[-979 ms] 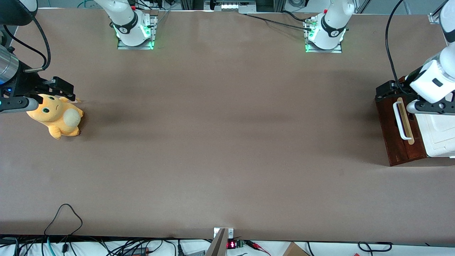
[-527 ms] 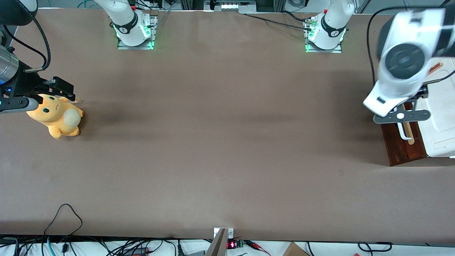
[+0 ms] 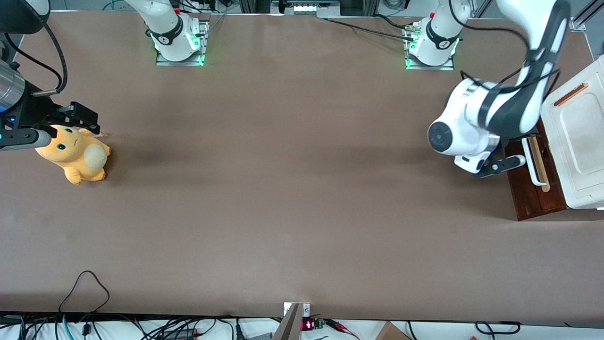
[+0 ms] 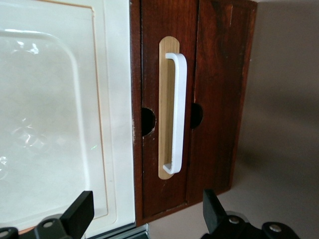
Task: Open lower drawer with left arm only
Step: 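Move the open left gripper down to the lower drawer's white handle, then close the left gripper around the white bar handle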
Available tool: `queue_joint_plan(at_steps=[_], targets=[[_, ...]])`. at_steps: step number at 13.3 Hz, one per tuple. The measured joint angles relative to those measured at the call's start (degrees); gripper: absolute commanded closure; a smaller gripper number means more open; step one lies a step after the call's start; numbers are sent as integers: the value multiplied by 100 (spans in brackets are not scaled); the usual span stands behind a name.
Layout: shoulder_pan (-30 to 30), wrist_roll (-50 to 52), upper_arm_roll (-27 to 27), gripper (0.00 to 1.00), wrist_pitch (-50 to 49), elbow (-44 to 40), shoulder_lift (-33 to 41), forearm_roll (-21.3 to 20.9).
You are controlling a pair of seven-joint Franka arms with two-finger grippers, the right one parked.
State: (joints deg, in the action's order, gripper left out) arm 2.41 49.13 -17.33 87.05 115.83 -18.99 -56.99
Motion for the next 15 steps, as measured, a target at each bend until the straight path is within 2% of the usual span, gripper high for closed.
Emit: queue_joint_plan(at_steps=[7,15], targets=[[-125,1192,-13,7,-803,93,-1187,-1379],[-216,1564,157,10,-1110,83,-1666,-2366]])
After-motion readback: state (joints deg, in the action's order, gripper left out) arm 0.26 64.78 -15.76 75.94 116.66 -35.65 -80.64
